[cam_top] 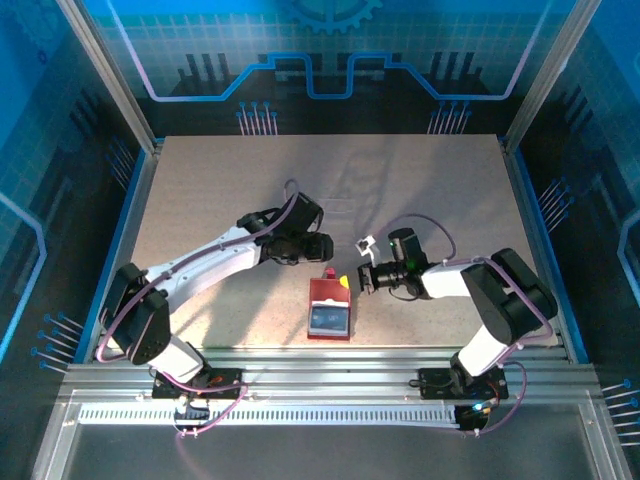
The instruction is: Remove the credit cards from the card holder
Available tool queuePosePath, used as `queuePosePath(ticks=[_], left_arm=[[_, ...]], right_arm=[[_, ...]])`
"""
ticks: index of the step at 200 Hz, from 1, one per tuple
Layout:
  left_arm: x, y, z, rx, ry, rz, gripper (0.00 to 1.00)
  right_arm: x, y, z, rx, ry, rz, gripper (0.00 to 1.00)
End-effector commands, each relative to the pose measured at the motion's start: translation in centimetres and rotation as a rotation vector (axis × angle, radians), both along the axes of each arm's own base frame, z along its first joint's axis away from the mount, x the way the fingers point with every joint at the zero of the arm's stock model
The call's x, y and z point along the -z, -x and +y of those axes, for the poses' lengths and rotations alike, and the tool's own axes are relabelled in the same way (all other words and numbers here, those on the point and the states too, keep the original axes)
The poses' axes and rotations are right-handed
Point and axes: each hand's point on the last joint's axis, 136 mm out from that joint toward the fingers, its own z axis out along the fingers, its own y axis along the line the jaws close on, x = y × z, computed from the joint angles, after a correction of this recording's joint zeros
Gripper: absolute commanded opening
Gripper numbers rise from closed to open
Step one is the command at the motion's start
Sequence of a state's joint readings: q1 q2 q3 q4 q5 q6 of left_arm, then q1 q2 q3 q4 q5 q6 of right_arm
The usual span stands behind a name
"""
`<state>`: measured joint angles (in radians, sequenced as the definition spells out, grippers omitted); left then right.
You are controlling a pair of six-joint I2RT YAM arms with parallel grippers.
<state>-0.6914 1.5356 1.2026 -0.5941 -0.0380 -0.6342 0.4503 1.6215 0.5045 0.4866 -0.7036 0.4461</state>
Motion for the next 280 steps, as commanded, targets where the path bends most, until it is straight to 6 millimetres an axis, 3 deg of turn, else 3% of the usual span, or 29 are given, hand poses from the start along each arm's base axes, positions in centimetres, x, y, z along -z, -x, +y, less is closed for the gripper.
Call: queuePosePath(ticks=[1, 66, 129, 196, 211, 226, 242, 256, 280], left_arm=[[-0.6, 0.3, 0.8, -0.038, 0.0, -0.026, 0.55], [0.3, 1.5, 0.9, -0.048, 0.031, 0.02, 0.56], [2.7, 2.7, -1.6, 0.001, 0.075, 0.108, 0.53], [4.7, 3.6, -5.8, 0.085, 0.099, 0.177, 0.46], [5.2, 3.9, -6.5, 0.101, 0.104, 0.192, 0.4], [5.8, 4.0, -6.8, 0.103, 0.096, 0.211, 0.34], [6.3, 4.3, -7.0, 0.105, 0.088, 0.226, 0.32], [6.7, 4.5, -7.3, 0.108, 0.087, 0.238, 0.31], [7.1, 4.9, -8.1, 0.13, 0.093, 0.253, 0.32]], right_arm=[[-2.0, -2.5, -0.8, 0.206, -0.068, -0.035, 0.0], [-3.0, -3.4, -3.4, 0.581, -0.06, -0.081, 0.0], [-3.8, -2.9, -6.6, 0.83, 0.008, -0.139, 0.0], [-1.7, 1.4, -7.4, 0.926, 0.102, -0.075, 0.0], [-1.3, 2.5, -7.3, 0.939, 0.11, -0.058, 0.0], [-0.8, 3.3, -7.4, 0.957, 0.116, -0.028, 0.14], [-0.6, 3.8, -7.4, 0.964, 0.11, -0.008, 0.2], [-0.5, 4.1, -7.7, 0.957, 0.138, -0.01, 0.32], [-1.2, 4.3, -9.3, 0.976, 0.194, -0.055, 0.41]])
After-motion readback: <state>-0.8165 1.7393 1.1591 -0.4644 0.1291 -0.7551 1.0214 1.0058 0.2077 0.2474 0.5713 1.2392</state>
